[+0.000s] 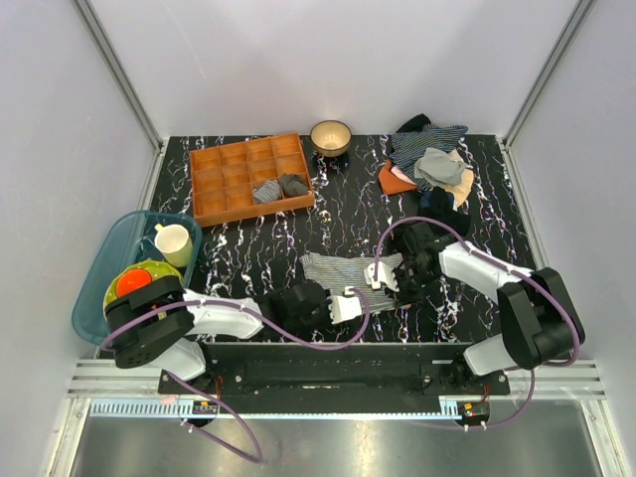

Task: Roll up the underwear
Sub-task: Fold the underwear at the center of the board.

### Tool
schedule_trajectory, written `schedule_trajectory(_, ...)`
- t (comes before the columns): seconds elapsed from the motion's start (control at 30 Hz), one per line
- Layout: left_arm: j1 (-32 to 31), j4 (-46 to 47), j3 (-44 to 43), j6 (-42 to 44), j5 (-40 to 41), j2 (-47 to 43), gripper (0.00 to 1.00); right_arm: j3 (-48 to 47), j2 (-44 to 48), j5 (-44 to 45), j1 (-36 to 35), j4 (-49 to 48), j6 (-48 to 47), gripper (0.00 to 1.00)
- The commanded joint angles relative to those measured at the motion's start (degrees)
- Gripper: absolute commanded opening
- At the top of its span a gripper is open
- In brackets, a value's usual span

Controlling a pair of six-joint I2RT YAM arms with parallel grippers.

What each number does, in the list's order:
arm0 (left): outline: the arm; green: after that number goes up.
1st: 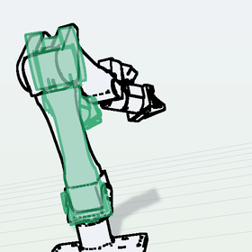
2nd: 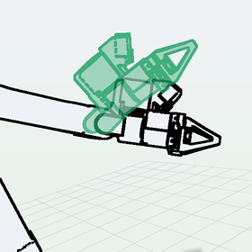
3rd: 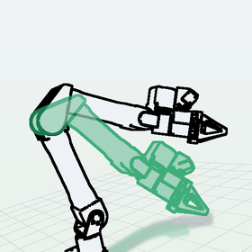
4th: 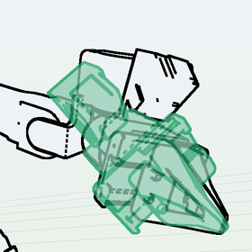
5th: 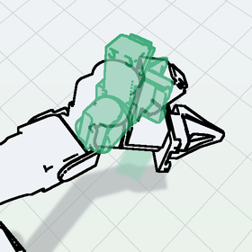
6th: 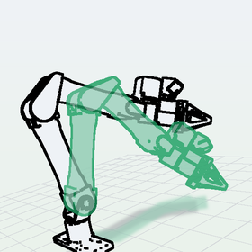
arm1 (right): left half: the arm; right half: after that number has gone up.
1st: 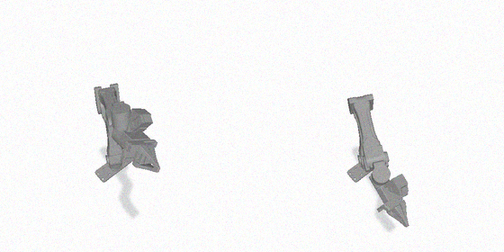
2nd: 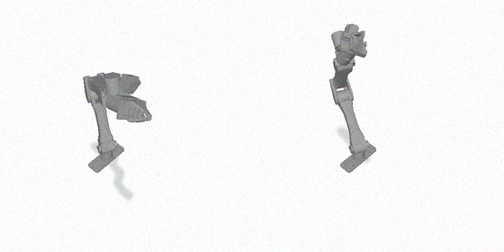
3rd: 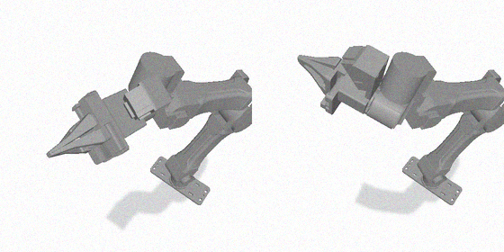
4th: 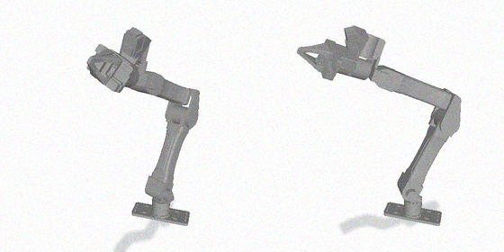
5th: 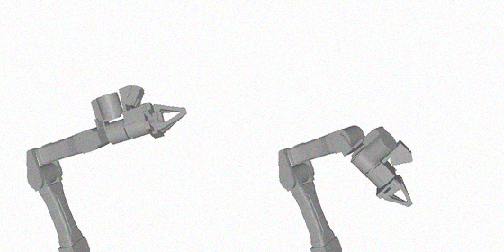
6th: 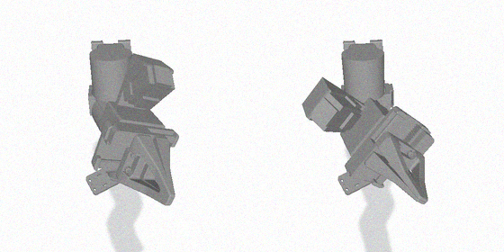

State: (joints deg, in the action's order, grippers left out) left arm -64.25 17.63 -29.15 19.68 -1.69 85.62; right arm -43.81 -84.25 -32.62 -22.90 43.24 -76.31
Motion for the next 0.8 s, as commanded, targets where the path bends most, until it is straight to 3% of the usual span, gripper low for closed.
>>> schedule_trajectory(0.0, -0.26, -0.23, 1.20, -3.42, -5.07, -4.14, 0.00, 0.56, 3.65, -0.78, -0.40, 2.47, 1.17, 0.18)
schedule_trajectory(0.03, -0.26, -0.23, 1.20, -3.94, -5.42, -4.24, 0.00, 1.18, 3.74, -0.25, -0.48, 2.02, 0.64, 0.29)
schedule_trajectory(0.13, -0.26, -0.23, 0.93, -4.82, -6.39, -4.24, 0.00, 3.38, 4.79, 1.59, -0.57, 0.00, -0.32, 0.43)
schedule_trajectory(0.23, -0.26, -0.14, 0.76, -5.44, -6.65, -3.98, 0.00, 5.05, 6.11, 3.52, -0.57, -1.14, -1.55, 0.51)
schedule_trajectory(0.4, -0.26, -0.31, 0.49, -5.27, -6.57, -2.66, 0.00, 7.15, 6.99, 7.48, -0.57, -4.12, -2.96, 0.55)
schedule_trajectory(0.57, -0.26, -0.31, 0.14, -5.36, -6.66, -1.16, 0.00, 9.27, 6.73, 10.73, -0.83, -8.87, -4.02, 0.46)
schedule_trajectory(0.67, -0.26, -0.31, 0.32, -5.27, -6.92, -0.55, 0.00, 10.33, 6.20, 11.79, -0.84, -10.72, -4.37, 0.33)
schedule_trajectory(0.7, -0.26, -0.23, 0.49, -5.27, -6.92, -0.37, 0.00, 10.06, 6.03, 11.97, -0.84, -10.46, -4.37, 0.22)
schedule_trajectory(0.77, -0.26, 0.21, 0.76, -5.44, -7.09, -0.11, 0.00, 9.89, 5.85, 11.97, -0.84, -10.20, -4.20, 0.12)
